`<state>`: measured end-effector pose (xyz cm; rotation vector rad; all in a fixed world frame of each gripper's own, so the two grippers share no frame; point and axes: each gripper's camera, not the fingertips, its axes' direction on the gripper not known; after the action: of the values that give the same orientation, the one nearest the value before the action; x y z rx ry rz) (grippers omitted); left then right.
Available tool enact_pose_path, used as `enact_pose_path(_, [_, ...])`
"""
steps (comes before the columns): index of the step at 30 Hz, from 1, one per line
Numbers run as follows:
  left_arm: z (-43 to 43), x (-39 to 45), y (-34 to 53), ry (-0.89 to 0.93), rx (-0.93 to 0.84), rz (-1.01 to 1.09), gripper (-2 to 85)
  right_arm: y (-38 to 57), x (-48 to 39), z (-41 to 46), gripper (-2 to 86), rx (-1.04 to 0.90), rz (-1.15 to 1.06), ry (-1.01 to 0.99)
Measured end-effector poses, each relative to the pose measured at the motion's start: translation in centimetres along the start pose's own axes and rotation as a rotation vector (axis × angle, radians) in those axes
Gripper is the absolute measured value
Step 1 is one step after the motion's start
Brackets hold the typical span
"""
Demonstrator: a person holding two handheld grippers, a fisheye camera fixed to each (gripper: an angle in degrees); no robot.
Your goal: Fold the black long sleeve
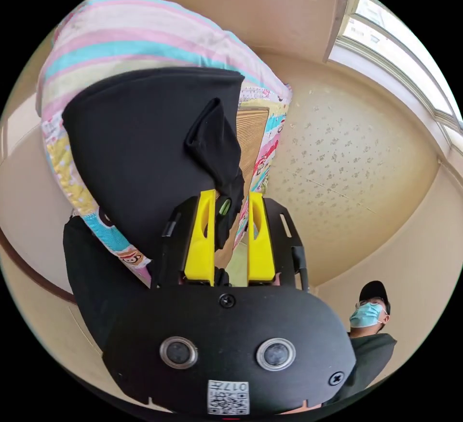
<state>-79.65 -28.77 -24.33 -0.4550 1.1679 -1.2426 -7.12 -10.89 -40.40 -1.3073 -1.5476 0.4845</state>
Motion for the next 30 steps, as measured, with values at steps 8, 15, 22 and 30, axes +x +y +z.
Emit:
enact_pose_path(8, [3.3, -5.2, -0.7, -0.001, 0.365, -0.232, 5.5, 0.8, -0.5, -0.4, 0.2, 0.006, 0.082, -0.118])
enact_pose_path(15, [14.4, 13.7, 2.2, 0.011, 0.127, 0.501, 3.7, 1.9, 1.3, -4.0, 0.2, 0.083, 0.158, -0.180])
enact_pose_path(22, [44.8, 18.8, 26.7, -0.029, -0.691, 0.953, 6.8, 3.0, 2.9, -8.3, 0.6, 0.142, 0.211, -0.194])
enact_pose_path(30, [41.0, -2.0, 28.1, -0.519, -0.722, 0.749, 8.1, 3.4, 6.9, -14.4, 4.7, 0.154, 0.173, -0.073])
